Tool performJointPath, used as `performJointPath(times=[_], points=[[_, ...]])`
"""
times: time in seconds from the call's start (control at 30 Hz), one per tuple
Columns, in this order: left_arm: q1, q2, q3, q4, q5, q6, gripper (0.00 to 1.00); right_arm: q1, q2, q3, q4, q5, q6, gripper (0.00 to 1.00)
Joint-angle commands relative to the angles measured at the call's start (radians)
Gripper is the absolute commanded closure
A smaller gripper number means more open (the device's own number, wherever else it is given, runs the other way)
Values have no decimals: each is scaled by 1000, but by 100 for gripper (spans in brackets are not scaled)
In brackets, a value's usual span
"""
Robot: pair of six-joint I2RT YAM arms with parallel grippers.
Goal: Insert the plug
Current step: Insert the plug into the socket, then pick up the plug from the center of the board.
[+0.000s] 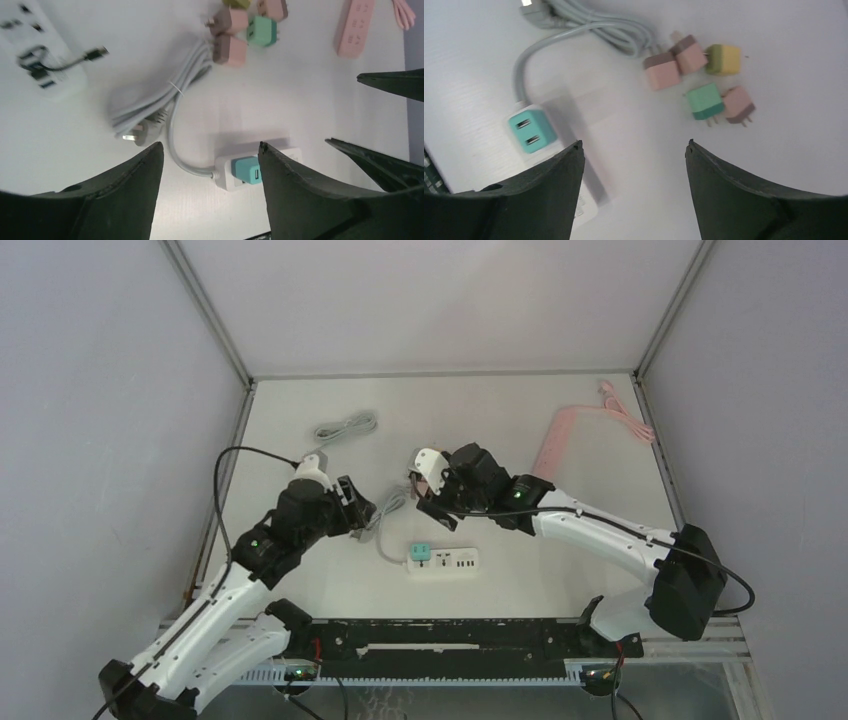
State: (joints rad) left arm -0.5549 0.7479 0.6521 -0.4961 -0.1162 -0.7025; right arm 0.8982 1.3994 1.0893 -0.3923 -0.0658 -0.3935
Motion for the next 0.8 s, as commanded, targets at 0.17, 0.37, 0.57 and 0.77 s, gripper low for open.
performJointPath(times=[0.17,0.37,0.57,0.77], points=[[7,-79,255,-158,-321,337,10,-68,31,6,202,300,207,12],[7,-155,171,-89,-448,382,0,-91,111,23,235,430,353,6],[16,-189,109,-67,-448,392,0,-118,233,107,205,510,504,0],[32,-198,102,-63,-421,397,0,-134,393,235,124,556,629,1]])
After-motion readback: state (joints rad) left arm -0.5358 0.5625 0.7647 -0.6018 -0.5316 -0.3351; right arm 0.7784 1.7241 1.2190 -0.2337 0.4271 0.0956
